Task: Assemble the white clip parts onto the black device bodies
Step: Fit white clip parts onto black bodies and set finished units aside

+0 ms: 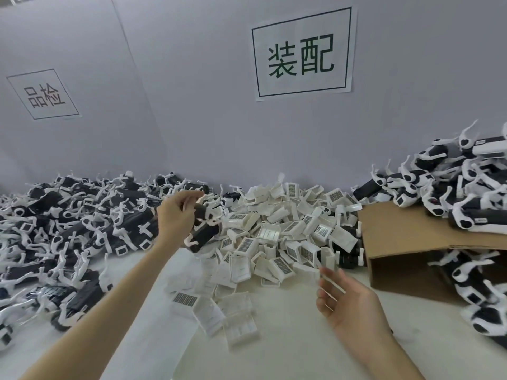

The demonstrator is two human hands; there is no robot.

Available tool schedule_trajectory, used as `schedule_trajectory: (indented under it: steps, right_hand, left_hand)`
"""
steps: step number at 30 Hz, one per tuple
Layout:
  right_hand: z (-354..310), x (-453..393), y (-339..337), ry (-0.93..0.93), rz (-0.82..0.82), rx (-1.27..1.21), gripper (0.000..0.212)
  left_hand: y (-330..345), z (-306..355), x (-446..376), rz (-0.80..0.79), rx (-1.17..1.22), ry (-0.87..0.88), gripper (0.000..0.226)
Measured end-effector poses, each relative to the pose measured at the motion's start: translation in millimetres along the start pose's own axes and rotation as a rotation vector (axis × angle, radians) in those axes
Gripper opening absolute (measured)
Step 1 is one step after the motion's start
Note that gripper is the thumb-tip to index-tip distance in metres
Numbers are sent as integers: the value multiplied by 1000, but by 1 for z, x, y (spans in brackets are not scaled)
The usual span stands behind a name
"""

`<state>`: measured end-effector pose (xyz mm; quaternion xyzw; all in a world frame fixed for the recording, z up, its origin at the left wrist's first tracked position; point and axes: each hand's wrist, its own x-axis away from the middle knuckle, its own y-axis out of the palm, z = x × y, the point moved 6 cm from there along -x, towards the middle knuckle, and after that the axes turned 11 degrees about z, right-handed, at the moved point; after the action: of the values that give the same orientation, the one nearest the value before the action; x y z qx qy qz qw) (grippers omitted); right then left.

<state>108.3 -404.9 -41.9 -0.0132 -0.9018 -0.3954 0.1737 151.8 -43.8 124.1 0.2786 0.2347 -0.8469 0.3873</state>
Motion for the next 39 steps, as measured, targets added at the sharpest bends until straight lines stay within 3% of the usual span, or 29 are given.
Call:
schedule_trajectory:
  steps: [6,10,13,15,17,19,21,24,29,31,34,39]
  right_hand:
    - [0,12,18,-98,-74,221,44]
    - [-1,21,26,-217,-74,284,65]
    - [-8,23,18,-289,16,350,70]
    - [-9,22,14,-286,25,361,67]
    - [-10,21,12,-284,14,320,65]
    - [-9,21,16,-285,2,264,63]
    - [-8,22,18,-301,-16,235,55]
    - [-10,27,25,-324,-42,253,44]
    - [-33,37,34,-406,-54,628,64]
    - [-41,41,34,-329,-79,840,62]
    - [-38,44,30,-198,-134,1056,59]
    - [-31,44,17,-276,-81,849,52]
  left_hand:
    - [12,47,95,-148,424,-173,33]
    - [46,53,171,-335,563,-356,28]
    - [56,50,196,-389,586,-378,24]
    - [54,50,197,-397,555,-299,26]
    - [53,47,197,-401,522,-231,47]
    - [54,40,198,-435,506,-283,69]
    - [57,36,201,-497,535,-375,76]
    - [63,35,204,-586,584,-442,68]
    - [63,34,206,-576,662,-495,54]
    - [64,30,206,-577,660,-544,65]
    - [66,25,206,-574,624,-572,62]
    - [64,34,209,-635,605,-525,57]
